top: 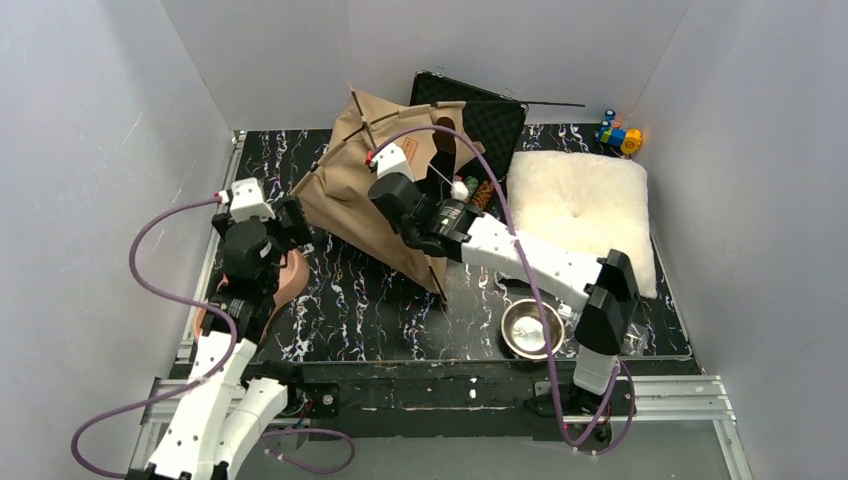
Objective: Set up the pet tent
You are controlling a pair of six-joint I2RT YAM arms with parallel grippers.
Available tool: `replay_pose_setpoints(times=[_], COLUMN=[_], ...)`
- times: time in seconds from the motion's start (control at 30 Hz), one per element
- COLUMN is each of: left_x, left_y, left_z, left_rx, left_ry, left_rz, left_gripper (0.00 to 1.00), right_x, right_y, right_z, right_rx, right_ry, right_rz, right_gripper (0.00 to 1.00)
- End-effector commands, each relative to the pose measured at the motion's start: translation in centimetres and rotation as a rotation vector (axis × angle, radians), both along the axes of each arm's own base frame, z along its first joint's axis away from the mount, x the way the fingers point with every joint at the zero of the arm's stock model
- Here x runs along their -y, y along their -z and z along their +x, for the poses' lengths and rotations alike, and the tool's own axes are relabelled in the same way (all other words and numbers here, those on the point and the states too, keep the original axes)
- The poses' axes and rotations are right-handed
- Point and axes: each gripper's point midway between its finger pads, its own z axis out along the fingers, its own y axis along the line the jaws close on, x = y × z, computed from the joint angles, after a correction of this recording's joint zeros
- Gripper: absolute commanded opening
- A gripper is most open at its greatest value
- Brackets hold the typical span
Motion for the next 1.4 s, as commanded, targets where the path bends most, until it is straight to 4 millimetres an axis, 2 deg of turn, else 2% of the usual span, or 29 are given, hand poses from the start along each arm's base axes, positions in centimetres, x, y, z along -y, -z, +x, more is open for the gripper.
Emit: replay_pose_setpoints(times=[0.0,0.07,0.13,0.2,0.23,0.33,0.53,0.6,0.73,0.8,0.87,1.0,1.2,1.3,1.37], left_x=[-1.3,-0.5,0.9,3.0,4.5,8.2,11.9,13.2,14.9,15.8,16.7,17.5,17.1,17.0,17.1], left_y=[-4.2,-5.6,-7.8,-10.4,-11.1,-11.6,-12.4,-11.7,-8.2,-6.8,-5.8,-3.1,1.4,2.0,2.0], left_z=[-1.7,-2.8,-4.1,-5.4,-5.9,-7.3,-9.7,-10.0,-10.0,-10.5,-11.2,-11.8,-10.7,-10.4,-10.4], left_rx=[0.184,0.231,0.270,0.301,0.292,0.200,0.108,0.055,-0.072,-0.117,-0.145,-0.219,-0.320,-0.335,-0.335], left_ry=[-0.025,0.027,0.117,0.251,0.341,0.568,0.793,0.872,0.973,1.029,1.087,1.133,1.067,1.044,1.053], left_rz=[0.028,-0.008,-0.042,-0.056,-0.054,-0.069,-0.163,-0.189,-0.250,-0.299,-0.354,-0.425,-0.427,-0.429,-0.434], left_gripper=[0.98,0.98,0.98,0.98,0.98,0.98,0.98,0.98,0.98,0.98,0.93,0.71,0.69,0.49,0.27], right_x=[4.4,6.0,7.6,9.3,10.0,12.4,16.9,17.9,19.2,19.7,19.8,20.0,19.9,20.2,20.4], right_y=[-10.2,-12.0,-13.0,-13.8,-14.0,-15.0,-15.9,-15.5,-14.7,-13.7,-12.5,-10.6,-9.7,-9.6,-9.6], right_z=[-0.4,-1.1,-1.8,-2.5,-3.0,-4.2,-5.6,-5.9,-6.4,-6.4,-6.3,-5.9,-5.7,-5.7,-5.6], right_rx=[0.156,0.179,0.193,0.212,0.218,0.249,0.280,0.283,0.287,0.279,0.269,0.253,0.252,0.251,0.252], right_ry=[0.050,0.029,0.019,0.011,-0.004,-0.030,-0.050,-0.058,-0.053,-0.041,-0.032,0.003,0.014,0.022,0.033], right_rz=[0.065,0.048,0.036,0.026,0.020,0.015,-0.016,-0.030,-0.007,-0.016,-0.027,-0.038,-0.030,-0.026,-0.026], right_gripper=[0.01,0.01,0.01,0.01,0.01,0.01,0.01,0.01,0.01,0.01,0.01,0.01,0.01,0.01,0.01])
